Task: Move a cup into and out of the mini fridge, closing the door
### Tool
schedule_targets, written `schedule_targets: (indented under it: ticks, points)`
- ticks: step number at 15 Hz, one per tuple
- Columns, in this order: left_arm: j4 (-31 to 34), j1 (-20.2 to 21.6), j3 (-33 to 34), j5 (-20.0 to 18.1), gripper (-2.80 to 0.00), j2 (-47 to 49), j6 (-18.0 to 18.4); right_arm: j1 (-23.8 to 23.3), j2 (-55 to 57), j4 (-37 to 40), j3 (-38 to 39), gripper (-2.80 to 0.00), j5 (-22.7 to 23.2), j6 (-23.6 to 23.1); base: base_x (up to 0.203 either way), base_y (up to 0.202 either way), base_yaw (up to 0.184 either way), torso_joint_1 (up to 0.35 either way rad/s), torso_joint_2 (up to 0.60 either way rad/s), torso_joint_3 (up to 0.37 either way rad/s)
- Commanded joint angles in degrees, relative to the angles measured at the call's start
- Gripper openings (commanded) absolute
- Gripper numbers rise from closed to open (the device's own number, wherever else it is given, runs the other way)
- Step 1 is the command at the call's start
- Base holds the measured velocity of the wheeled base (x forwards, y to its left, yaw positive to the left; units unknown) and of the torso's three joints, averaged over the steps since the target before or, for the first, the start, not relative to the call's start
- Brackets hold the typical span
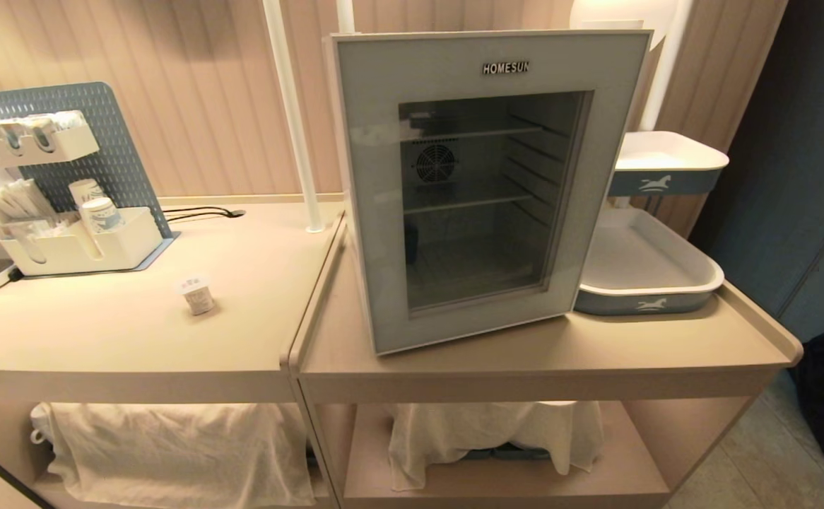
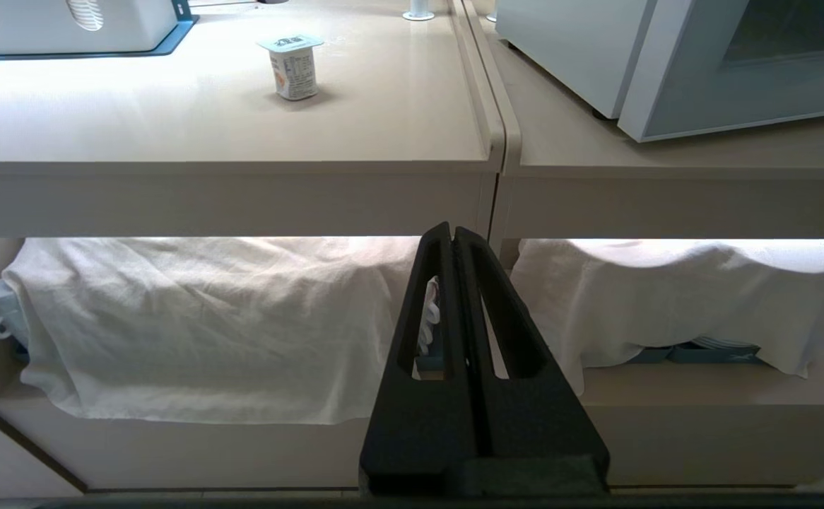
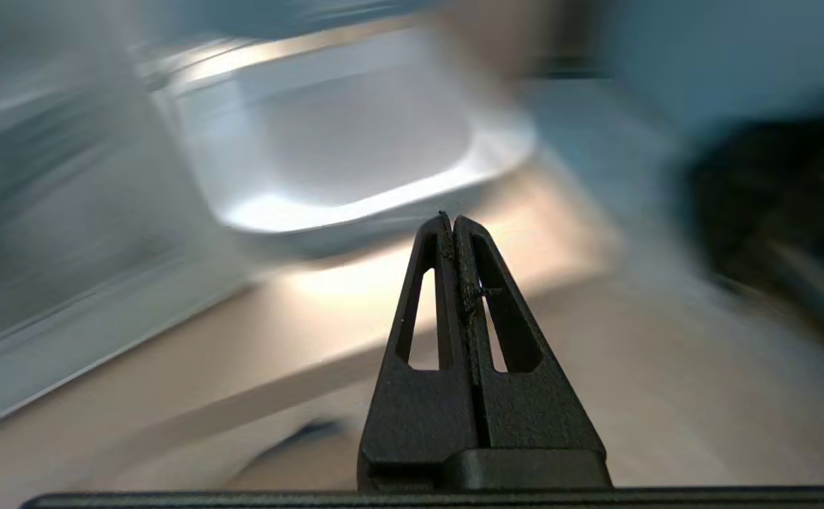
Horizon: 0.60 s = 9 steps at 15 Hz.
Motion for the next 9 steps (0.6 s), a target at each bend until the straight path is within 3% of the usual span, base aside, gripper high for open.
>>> schedule_targets:
  ticks: [1, 3, 7, 8, 9]
  points:
    - [0.0, 0.0, 0.0, 0.0, -2.80, 0.0, 0.0, -11.0, -21.5, 1.6, 9.8, -2.80, -3.1, -0.4, 0.000, 0.000, 0.000, 0.000, 0.00, 0.000]
    - [0.0, 0.0, 0.0, 0.0, -2.80, 0.0, 0.0, -17.0, -33.0, 1.8, 18.0, -2.80, -3.2, -2.6, 0.000, 0.000, 0.000, 0.000, 0.00, 0.000]
    - [0.0, -0.1, 0.0, 0.0, -2.80, 0.0, 0.1, -21.7, -55.7, -0.9, 29.5, -2.80, 2.6, -8.3, 0.000, 0.000, 0.000, 0.000, 0.00, 0.000]
    - [0.0, -0.1, 0.0, 0.0, -2.80, 0.0, 0.1, -22.4, -58.2, -4.9, 34.5, -2.80, 9.1, -9.8, 0.000, 0.000, 0.000, 0.000, 0.00, 0.000]
    - [0.0, 0.0, 0.0, 0.0, -2.80, 0.0, 0.1, -22.9, -58.8, -6.6, 37.8, -2.80, 20.1, -11.0, 0.000, 0.000, 0.000, 0.000, 0.00, 0.000]
